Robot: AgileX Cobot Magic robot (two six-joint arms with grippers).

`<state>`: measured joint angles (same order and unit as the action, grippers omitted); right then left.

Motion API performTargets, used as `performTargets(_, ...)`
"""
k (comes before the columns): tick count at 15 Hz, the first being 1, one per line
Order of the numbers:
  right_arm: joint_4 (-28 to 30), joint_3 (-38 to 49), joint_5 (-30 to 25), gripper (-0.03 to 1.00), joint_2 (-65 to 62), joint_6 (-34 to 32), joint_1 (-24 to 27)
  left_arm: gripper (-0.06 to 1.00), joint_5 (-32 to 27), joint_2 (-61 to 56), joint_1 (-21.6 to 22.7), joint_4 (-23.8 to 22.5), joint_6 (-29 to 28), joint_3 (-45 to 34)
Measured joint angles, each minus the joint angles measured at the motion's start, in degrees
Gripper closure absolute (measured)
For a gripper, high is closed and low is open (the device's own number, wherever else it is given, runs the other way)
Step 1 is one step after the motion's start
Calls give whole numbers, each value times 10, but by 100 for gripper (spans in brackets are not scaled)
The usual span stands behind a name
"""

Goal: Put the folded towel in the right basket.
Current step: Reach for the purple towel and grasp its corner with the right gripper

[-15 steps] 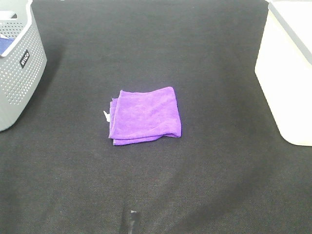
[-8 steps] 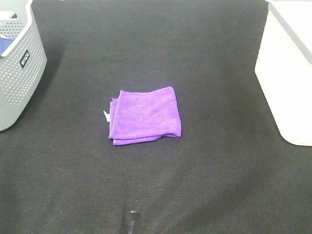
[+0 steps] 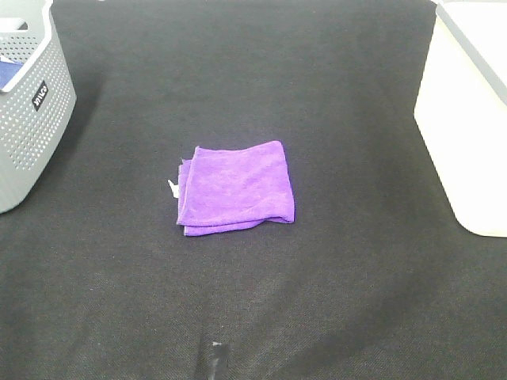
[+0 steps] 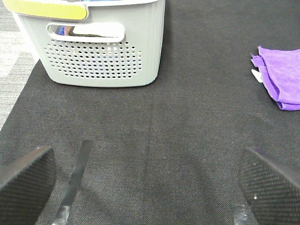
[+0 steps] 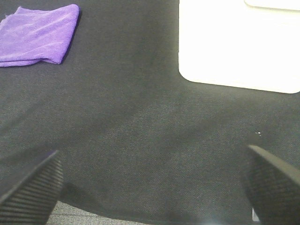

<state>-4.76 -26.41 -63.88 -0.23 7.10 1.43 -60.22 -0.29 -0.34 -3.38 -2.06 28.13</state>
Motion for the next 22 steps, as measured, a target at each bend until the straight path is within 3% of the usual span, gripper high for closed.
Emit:
performTargets(15, 7, -21, -6, -1, 23, -6, 0, -4, 0, 0, 0, 0, 0, 0)
performTargets(18, 7, -170, -60, -1, 251, -26, 0, -4, 0, 0, 0, 0, 0, 0)
performTargets(22, -5, -357, -60, -1, 486, -10, 0, -4, 0, 0, 0, 0, 0, 0)
